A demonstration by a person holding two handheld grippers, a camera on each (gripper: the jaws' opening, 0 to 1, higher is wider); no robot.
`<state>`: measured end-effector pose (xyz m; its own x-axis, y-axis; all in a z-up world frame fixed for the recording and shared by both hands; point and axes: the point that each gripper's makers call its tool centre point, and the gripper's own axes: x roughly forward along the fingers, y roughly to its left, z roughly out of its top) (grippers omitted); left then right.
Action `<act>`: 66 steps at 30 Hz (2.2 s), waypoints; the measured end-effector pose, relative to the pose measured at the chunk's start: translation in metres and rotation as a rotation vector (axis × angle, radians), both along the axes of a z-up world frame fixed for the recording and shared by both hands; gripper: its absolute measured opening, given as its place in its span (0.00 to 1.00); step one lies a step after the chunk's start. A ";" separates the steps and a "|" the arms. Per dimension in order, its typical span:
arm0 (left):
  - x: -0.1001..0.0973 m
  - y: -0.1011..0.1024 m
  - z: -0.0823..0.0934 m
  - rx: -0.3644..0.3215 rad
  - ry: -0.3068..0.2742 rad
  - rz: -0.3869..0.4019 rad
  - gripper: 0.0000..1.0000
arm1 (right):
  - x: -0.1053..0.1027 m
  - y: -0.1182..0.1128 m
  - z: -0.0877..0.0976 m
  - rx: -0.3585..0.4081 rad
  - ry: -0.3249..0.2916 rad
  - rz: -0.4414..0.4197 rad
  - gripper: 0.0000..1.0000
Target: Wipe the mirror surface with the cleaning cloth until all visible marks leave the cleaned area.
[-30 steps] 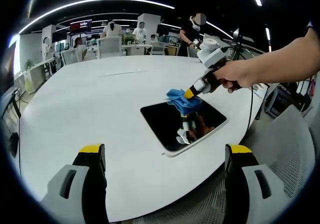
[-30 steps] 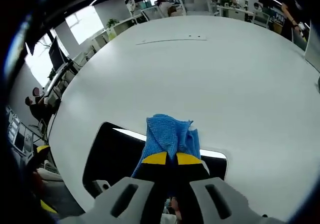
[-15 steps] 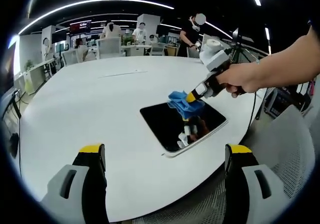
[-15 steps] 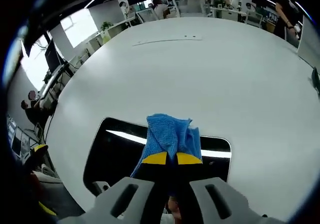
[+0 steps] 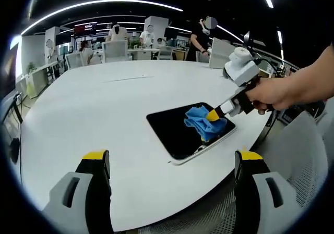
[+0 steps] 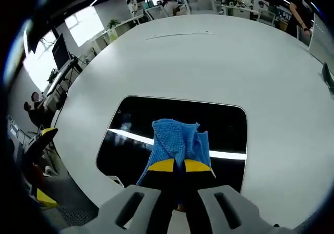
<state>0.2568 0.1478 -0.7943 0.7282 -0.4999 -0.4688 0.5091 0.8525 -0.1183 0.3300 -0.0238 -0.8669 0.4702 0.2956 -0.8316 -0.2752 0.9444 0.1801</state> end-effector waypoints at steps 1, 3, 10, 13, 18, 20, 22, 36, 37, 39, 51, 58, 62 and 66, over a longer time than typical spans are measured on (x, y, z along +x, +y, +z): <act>0.001 0.000 0.000 0.000 0.004 -0.001 0.99 | -0.001 0.000 0.000 0.004 0.001 -0.003 0.00; -0.001 -0.001 -0.002 0.004 0.011 -0.008 0.99 | -0.005 0.000 0.000 0.016 0.003 -0.010 0.00; 0.000 -0.001 -0.001 -0.004 0.003 -0.009 0.99 | -0.021 0.000 0.000 0.048 0.012 -0.023 0.00; -0.001 -0.001 -0.001 0.000 0.004 -0.014 0.99 | -0.029 0.002 0.000 0.061 0.019 -0.027 0.00; 0.000 -0.001 0.003 -0.007 -0.022 -0.012 0.99 | -0.041 0.003 0.000 0.078 0.022 -0.033 0.00; 0.000 -0.002 0.002 -0.014 -0.011 -0.014 0.99 | -0.045 0.004 0.000 0.082 0.028 -0.034 0.00; -0.001 -0.002 0.001 -0.011 -0.004 -0.015 0.99 | -0.049 0.005 0.000 0.087 0.032 -0.034 0.00; -0.001 -0.005 0.008 -0.034 -0.031 -0.033 0.99 | -0.059 0.008 0.000 0.131 0.071 -0.027 0.00; -0.001 -0.005 0.007 -0.028 -0.030 -0.033 0.99 | -0.058 0.009 0.000 0.133 0.070 -0.027 0.00; -0.002 -0.006 0.005 -0.033 -0.012 -0.035 0.99 | -0.059 0.009 0.000 0.140 0.070 -0.026 0.00; 0.000 -0.006 0.006 -0.035 -0.016 -0.019 0.99 | -0.055 -0.003 0.002 0.140 0.068 -0.006 0.00; 0.000 -0.005 0.005 -0.036 -0.012 -0.017 0.99 | -0.056 -0.018 0.002 0.131 0.061 -0.019 0.00; 0.000 -0.004 0.004 -0.035 -0.009 -0.016 0.99 | -0.054 -0.029 0.001 0.130 0.060 -0.036 0.00; -0.001 -0.004 0.004 -0.033 -0.006 -0.020 0.99 | -0.055 -0.038 0.001 0.127 0.060 -0.049 0.00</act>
<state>0.2561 0.1434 -0.7907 0.7210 -0.5295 -0.4469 0.5266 0.8380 -0.1433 0.2753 -0.0614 -0.8654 0.4373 0.3778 -0.8161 -0.2140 0.9251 0.3136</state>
